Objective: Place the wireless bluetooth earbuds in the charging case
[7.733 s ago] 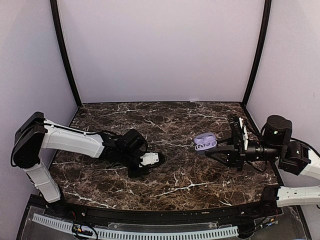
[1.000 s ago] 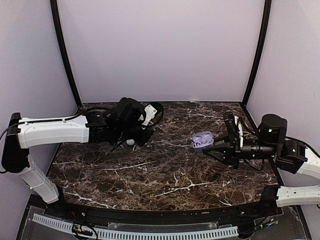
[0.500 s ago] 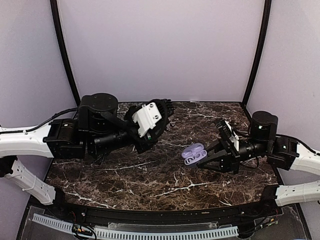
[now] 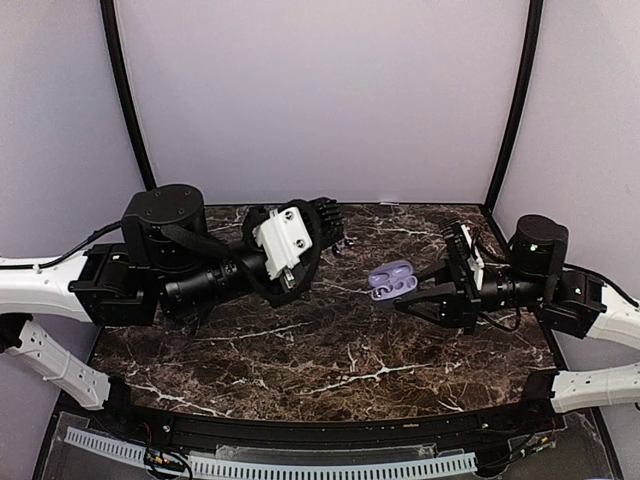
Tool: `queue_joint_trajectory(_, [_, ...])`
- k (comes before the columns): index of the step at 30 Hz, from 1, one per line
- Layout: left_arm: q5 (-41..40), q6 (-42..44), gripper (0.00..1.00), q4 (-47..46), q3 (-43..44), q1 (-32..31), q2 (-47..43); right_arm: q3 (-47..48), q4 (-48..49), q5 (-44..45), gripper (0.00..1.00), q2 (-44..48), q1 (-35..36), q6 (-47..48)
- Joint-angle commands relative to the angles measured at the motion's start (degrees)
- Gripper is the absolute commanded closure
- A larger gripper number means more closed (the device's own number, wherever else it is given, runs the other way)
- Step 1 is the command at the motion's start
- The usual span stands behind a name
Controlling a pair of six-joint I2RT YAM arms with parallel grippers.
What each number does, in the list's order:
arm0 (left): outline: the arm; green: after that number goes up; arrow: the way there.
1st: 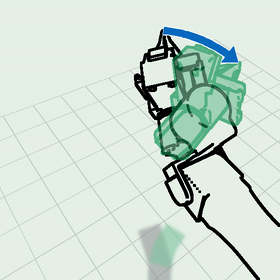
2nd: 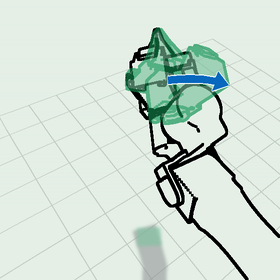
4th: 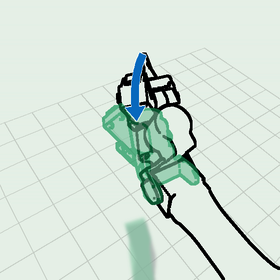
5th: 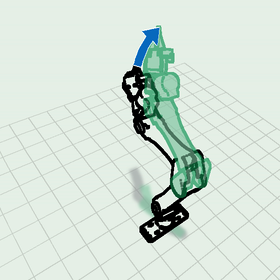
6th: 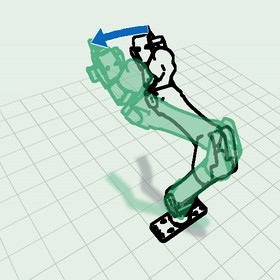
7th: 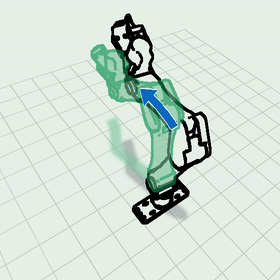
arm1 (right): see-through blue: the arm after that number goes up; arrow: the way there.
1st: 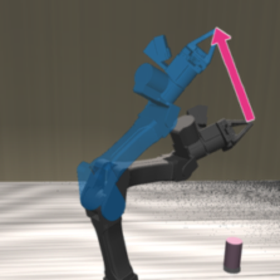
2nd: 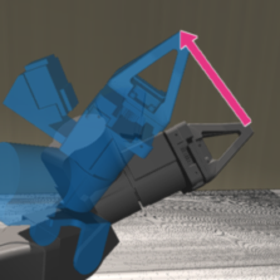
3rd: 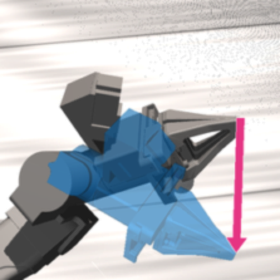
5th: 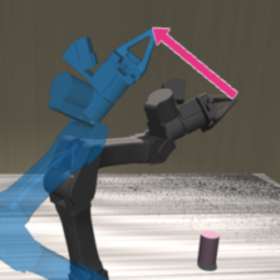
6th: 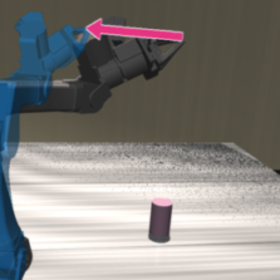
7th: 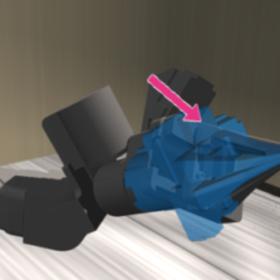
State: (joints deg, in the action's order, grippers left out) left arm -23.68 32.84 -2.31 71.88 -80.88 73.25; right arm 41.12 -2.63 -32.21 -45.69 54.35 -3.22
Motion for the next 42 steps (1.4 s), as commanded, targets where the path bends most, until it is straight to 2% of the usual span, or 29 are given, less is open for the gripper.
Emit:
queue_joint_trajectory(1, [-2.2, 4.1, 1.0, -4.19, -0.26, -1.14, -1.39, 0.94, 3.12, 7.96, 1.0, 1.15, -0.21, 2.86])
queue_joint_trajectory(10, [-5.76, 8.89, 1.0, -3.27, 3.47, -4.97, 4.86, 0.73, 6.45, 5.14, 1.0, -0.5, -0.2, 2.87])
queue_joint_trajectory(21, [-9.4, 12.7, 1.0, -4.01, 7.96, -6.44, 11.26, 3.09, 3.77, 5.31, 1.0, -2.04, 0.14, 4.12])
queue_joint_trajectory(31, [-16.57, 18.96, 1.0, -7.72, 9.43, -6.4, 16.24, 4.88, 1.29, 6.1, 1.0, -2.82, 0.84, 3.4])
queue_joint_trajectory(40, [-18.15, 17.93, 1.0, -8.21, 10.29, -5.12, 16.49, 1.88, 2.36, 5.19, 1.0, -1.73, 1.11, 0.17])
queue_joint_trajectory(42, [-18.26, 15.62, 1.0, -6.63, 10.71, -3.96, 16.25, 1.75, 1.61, 7.9, 1.0, -1.7, 1.07, -0.2])
